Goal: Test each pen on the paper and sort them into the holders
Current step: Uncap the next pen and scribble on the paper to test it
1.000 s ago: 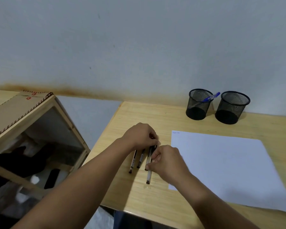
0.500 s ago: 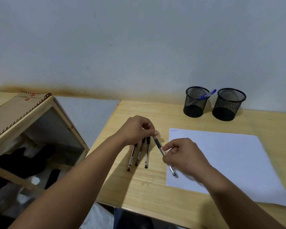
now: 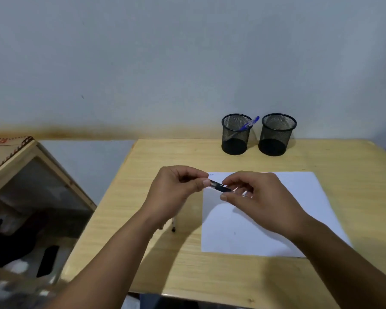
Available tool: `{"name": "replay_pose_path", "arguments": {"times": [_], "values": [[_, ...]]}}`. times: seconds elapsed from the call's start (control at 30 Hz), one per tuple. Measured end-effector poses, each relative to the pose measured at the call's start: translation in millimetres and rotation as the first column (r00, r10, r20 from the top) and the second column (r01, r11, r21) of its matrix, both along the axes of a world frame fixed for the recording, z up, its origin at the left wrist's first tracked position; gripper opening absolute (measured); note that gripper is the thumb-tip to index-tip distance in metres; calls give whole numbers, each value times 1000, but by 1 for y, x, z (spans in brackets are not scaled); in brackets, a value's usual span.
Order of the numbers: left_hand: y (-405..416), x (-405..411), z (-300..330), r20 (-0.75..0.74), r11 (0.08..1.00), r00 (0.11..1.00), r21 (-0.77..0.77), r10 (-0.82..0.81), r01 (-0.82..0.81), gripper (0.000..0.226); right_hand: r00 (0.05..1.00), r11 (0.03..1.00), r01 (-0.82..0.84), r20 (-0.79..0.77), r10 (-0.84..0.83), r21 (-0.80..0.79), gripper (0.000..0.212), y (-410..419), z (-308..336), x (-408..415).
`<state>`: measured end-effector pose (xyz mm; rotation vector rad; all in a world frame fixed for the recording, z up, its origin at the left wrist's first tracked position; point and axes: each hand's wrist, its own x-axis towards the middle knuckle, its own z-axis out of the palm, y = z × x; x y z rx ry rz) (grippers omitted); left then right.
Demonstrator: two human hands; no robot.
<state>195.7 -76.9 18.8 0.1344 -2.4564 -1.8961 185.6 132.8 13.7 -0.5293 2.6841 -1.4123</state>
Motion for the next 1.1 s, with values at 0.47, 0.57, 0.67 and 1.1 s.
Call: {"name": "replay_pose_path", "arguments": {"times": [0.47, 0.57, 0.67, 1.1], "values": [[15, 0, -11, -44, 971, 988, -195, -151, 140, 13, 976, 995, 21, 216, 0, -93, 3, 4, -6, -5], [22, 1, -16, -112, 960, 981, -251, -159, 127, 10, 986, 993, 61, 161, -45, -99, 3, 1, -10, -7], [22, -2, -19, -119, 971, 985, -216, -128, 100, 8, 994, 995, 94, 52, -93, -32, 6, -3, -15, -4], [0, -17, -24, -94, 987, 996, -157, 5, -20, 11, 971, 961, 190, 181, -154, -203, 16, 7, -27, -2]]}}
